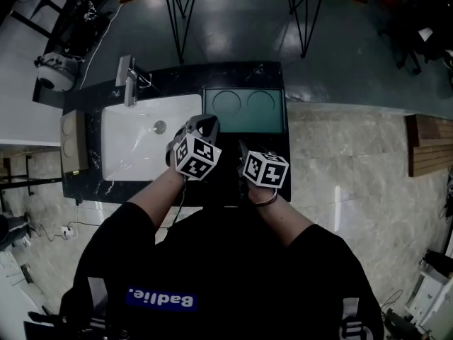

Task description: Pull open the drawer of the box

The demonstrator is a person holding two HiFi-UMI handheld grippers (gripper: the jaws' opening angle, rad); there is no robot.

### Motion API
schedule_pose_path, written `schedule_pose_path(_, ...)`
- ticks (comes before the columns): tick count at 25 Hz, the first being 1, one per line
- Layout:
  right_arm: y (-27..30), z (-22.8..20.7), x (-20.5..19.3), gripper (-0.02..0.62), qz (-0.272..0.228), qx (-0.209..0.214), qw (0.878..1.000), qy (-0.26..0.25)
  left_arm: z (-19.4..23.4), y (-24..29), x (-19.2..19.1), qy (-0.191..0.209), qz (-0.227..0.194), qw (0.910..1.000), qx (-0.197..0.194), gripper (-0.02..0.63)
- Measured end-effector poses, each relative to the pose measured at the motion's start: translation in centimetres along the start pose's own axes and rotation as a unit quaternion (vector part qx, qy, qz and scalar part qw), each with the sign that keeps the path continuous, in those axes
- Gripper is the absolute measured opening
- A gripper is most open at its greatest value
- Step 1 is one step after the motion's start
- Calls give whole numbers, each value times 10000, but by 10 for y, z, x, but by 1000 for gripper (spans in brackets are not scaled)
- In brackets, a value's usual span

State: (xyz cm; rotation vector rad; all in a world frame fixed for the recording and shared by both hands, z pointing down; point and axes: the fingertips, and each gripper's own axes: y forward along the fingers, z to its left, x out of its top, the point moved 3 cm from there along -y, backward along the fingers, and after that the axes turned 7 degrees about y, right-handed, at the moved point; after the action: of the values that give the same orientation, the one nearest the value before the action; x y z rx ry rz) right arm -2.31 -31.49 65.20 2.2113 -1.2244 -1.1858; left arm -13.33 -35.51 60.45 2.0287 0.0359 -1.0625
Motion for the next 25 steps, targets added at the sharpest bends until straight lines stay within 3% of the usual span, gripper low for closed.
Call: schedule_pose_path(25,-17,0,-23,72,115,18,9999,-52,0,0,-1,51,-87,9999,-59,2)
